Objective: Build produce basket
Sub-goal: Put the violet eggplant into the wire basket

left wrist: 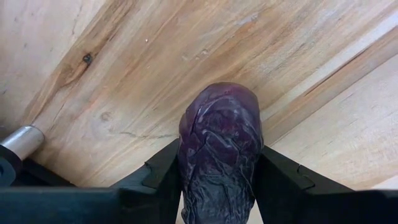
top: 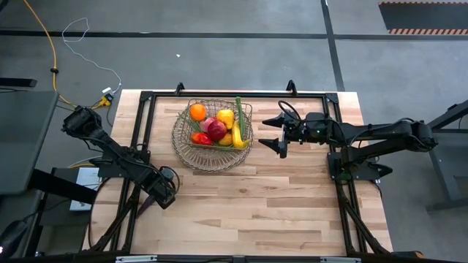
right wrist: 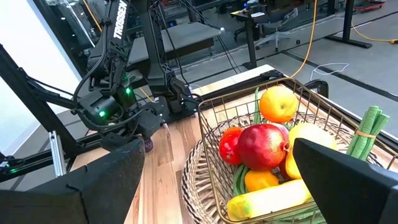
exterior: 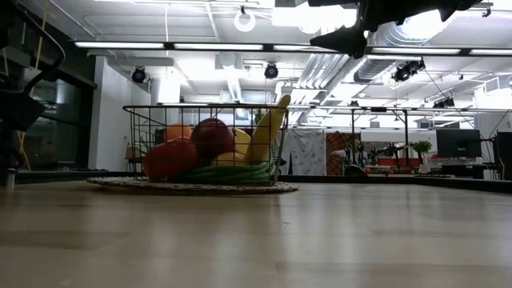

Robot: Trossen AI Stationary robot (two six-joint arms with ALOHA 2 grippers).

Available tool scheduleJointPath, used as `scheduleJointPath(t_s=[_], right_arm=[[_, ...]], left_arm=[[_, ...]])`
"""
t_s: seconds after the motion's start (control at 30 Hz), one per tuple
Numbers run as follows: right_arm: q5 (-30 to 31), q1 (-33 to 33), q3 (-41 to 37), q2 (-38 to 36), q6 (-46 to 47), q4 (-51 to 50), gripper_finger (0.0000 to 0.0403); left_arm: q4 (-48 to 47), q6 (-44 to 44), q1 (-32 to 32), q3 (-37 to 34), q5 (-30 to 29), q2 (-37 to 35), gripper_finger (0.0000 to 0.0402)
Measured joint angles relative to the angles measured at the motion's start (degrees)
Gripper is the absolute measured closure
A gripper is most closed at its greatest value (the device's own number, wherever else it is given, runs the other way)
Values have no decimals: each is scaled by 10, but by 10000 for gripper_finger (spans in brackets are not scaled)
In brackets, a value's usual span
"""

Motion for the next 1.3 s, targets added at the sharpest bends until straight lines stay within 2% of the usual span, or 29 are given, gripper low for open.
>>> scheduleJointPath(t_s=[0.37, 0.6, 0.73, 1.0, 1.3], right_arm=[[0, 0, 0, 0, 0, 0, 4], [0, 0, 0, 0, 0, 0, 4], [0, 0, 0, 0, 0, 0, 4], [0, 0, 0, 0, 5, -2, 4], [-2, 0, 0, 0, 15, -5, 4]], left_arm=[[10, 1, 0, 0, 2, -5, 250], [3, 56, 6, 30, 4, -35, 250], [4, 92, 31, 57, -25, -65, 250], [49, 302, 113, 134, -160, -129, 250], [163, 483, 220, 211, -182, -156, 250]])
